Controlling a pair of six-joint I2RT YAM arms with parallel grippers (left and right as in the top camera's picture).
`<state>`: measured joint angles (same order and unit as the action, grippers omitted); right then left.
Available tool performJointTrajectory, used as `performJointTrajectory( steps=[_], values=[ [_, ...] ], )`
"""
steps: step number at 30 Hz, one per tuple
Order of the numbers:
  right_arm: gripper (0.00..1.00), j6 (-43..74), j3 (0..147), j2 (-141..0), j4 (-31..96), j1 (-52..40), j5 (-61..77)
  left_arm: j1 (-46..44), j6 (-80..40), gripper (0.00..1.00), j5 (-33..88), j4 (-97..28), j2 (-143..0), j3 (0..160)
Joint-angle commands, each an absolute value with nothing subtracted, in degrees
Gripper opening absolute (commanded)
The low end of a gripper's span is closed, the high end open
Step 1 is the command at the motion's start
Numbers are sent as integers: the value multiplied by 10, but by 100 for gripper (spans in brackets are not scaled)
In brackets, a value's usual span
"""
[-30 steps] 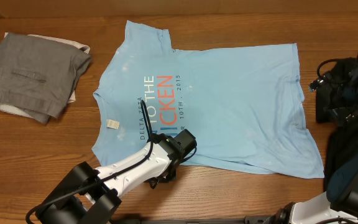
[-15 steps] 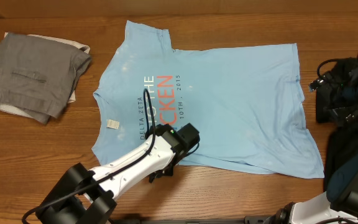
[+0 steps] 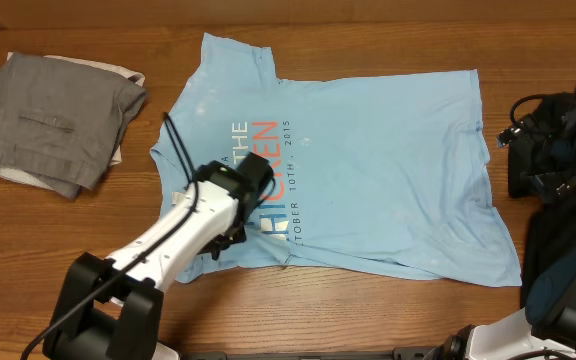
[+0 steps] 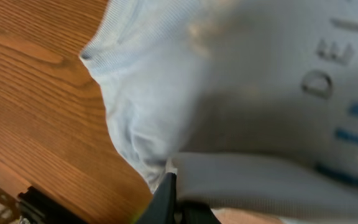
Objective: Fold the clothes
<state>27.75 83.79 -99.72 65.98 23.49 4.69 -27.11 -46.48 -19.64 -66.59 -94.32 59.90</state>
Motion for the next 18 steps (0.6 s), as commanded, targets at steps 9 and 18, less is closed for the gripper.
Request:
performJointTrajectory(
  steps=[9,18],
  values=[
    [100,274,848,-992,658,232,48,-224,-380,52,-205,-614,-947,618],
    [100,274,848,-992,658,232,48,-249,-308,53,-88,-714,-947,733]
  ],
)
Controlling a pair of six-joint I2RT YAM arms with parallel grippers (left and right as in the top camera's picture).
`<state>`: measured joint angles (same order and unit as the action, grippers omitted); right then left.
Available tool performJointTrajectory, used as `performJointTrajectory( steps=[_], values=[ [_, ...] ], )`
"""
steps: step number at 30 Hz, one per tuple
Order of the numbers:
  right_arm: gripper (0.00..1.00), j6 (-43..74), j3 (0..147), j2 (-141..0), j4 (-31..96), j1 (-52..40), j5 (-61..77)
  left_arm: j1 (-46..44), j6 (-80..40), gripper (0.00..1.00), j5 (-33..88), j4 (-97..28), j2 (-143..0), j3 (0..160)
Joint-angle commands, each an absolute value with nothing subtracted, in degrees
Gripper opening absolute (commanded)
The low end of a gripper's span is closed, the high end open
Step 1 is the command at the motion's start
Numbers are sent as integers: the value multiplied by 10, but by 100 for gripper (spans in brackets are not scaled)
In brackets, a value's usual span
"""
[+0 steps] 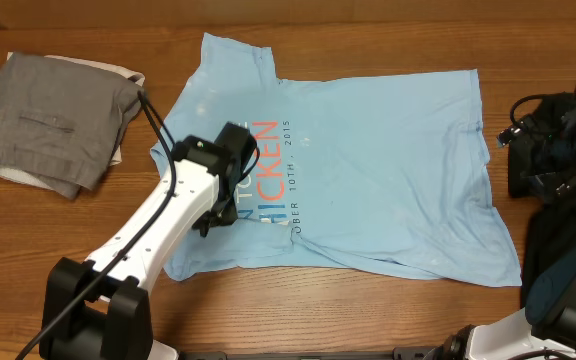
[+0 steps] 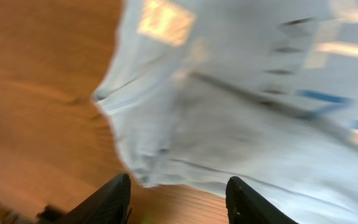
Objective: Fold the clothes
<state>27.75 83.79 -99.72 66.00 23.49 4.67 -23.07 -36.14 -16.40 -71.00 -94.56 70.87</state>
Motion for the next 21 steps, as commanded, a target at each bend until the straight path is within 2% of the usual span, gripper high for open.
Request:
performJointTrajectory(
  steps=[1,11,15,21],
  values=[
    [100,274,848,-992,658,232,48,-256,-299,53,-73,-715,-947,732],
    [100,274,848,-992,658,232,48,-269,-348,68,-23,-778,-949,696],
    [100,274,848,-992,658,232,48,-254,-391,72,-46,-778,-949,677],
    [100,274,848,-992,658,232,48,-205,-429,61,-35,-724,-948,617]
  ],
)
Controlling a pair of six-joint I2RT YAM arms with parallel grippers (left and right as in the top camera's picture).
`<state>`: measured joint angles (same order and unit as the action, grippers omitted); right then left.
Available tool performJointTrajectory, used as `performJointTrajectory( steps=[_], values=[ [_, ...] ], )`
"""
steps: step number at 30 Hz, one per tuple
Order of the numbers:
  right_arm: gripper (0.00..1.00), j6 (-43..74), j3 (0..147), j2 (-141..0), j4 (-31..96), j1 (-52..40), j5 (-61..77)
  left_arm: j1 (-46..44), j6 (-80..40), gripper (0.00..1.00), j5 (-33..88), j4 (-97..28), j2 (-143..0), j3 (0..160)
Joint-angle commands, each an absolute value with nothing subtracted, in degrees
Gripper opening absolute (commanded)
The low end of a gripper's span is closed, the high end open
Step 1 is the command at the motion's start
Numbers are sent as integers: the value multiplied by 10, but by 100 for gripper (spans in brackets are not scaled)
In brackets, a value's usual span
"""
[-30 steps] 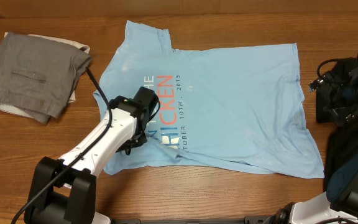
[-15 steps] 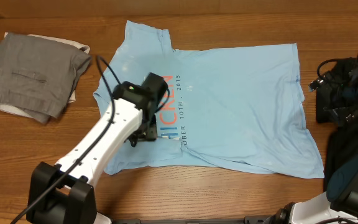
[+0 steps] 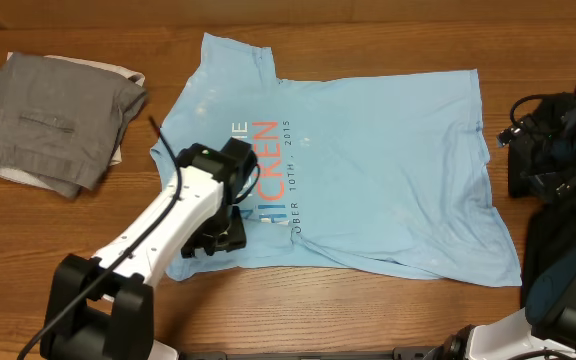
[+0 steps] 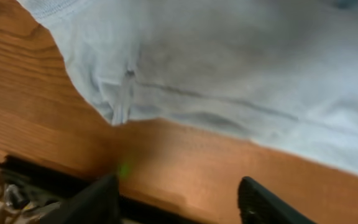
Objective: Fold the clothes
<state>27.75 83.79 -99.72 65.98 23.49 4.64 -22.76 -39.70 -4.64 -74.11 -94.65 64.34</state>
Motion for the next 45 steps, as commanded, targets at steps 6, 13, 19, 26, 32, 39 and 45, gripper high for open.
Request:
performJointTrajectory(
  steps=[6,13,19,26,32,39,45],
  values=[
    [100,274,848,-992,658,232,48,-142,-429,61,-14,-682,-948,586],
    [100,274,848,-992,658,232,48,-118,-420,58,21,-641,-948,556],
    [100,274,848,-992,658,232,48,-115,-425,59,56,-561,-948,506],
    [100,274,848,-992,658,232,48,-115,-417,59,10,-539,-948,496],
    [100,274,848,-992,658,232,48,-115,-366,59,6,-530,-948,496],
    [100,274,848,-992,658,232,48,-115,-347,56,-5,-524,-948,496],
    [100,274,848,-992,658,232,48,-115,-347,52,-4,-522,-948,496]
  ],
)
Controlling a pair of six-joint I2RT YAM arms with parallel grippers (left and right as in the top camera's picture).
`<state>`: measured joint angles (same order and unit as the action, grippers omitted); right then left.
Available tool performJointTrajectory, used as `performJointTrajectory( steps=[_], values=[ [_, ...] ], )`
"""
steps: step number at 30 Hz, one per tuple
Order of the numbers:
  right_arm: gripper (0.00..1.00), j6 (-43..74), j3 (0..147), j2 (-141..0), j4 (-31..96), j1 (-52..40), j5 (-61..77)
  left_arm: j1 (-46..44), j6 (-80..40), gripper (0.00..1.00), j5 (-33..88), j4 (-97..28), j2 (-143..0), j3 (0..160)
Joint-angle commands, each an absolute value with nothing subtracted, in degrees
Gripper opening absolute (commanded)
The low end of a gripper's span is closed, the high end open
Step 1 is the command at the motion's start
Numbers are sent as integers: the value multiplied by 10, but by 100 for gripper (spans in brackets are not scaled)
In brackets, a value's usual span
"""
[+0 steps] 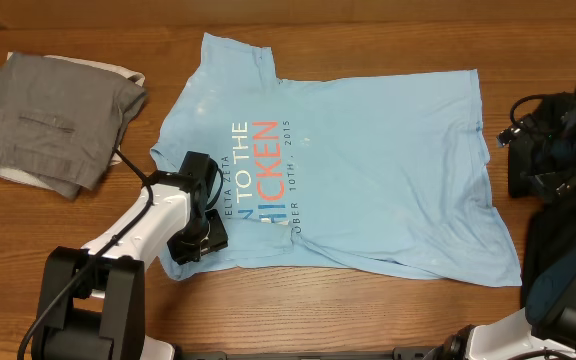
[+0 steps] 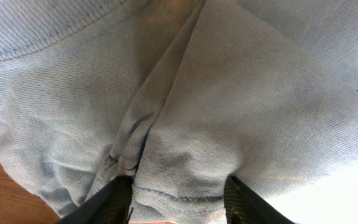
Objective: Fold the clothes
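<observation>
A light blue T-shirt (image 1: 368, 160) with a printed chest lies spread flat on the wooden table (image 1: 88, 220). My left gripper (image 1: 196, 242) is down on the shirt's front left corner. In the left wrist view it (image 2: 178, 202) stands open. Its two dark fingers (image 2: 112, 199) sit either side of a bunched ridge of the stitched hem (image 2: 179, 186). My right arm (image 1: 553, 150) rests off the shirt at the table's right edge; its fingers do not show clearly.
A folded grey garment (image 1: 53, 115) lies on a white one at the back left. The right arm's black links and cables crowd the right edge, close to the shirt's right hem.
My left gripper has moved left and lower, from above the shirt's front edge onto its front left corner. Hem fabric now lies between the open fingers.
First my left gripper was shut on a fold of the shirt near its front left. Then it was open above the print with the corner lying flat. Later it hung open over the front edge, and now it straddles the corner's hem.
</observation>
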<state>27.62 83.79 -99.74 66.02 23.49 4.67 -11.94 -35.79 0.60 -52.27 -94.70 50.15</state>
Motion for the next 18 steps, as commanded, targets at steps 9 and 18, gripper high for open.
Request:
performJointTrajectory(
  steps=[9,18],
  values=[
    [100,274,848,-992,658,232,48,-115,-347,34,25,-508,-948,496],
    [100,274,848,-992,658,232,48,-115,-346,38,52,-526,-948,512]
  ],
)
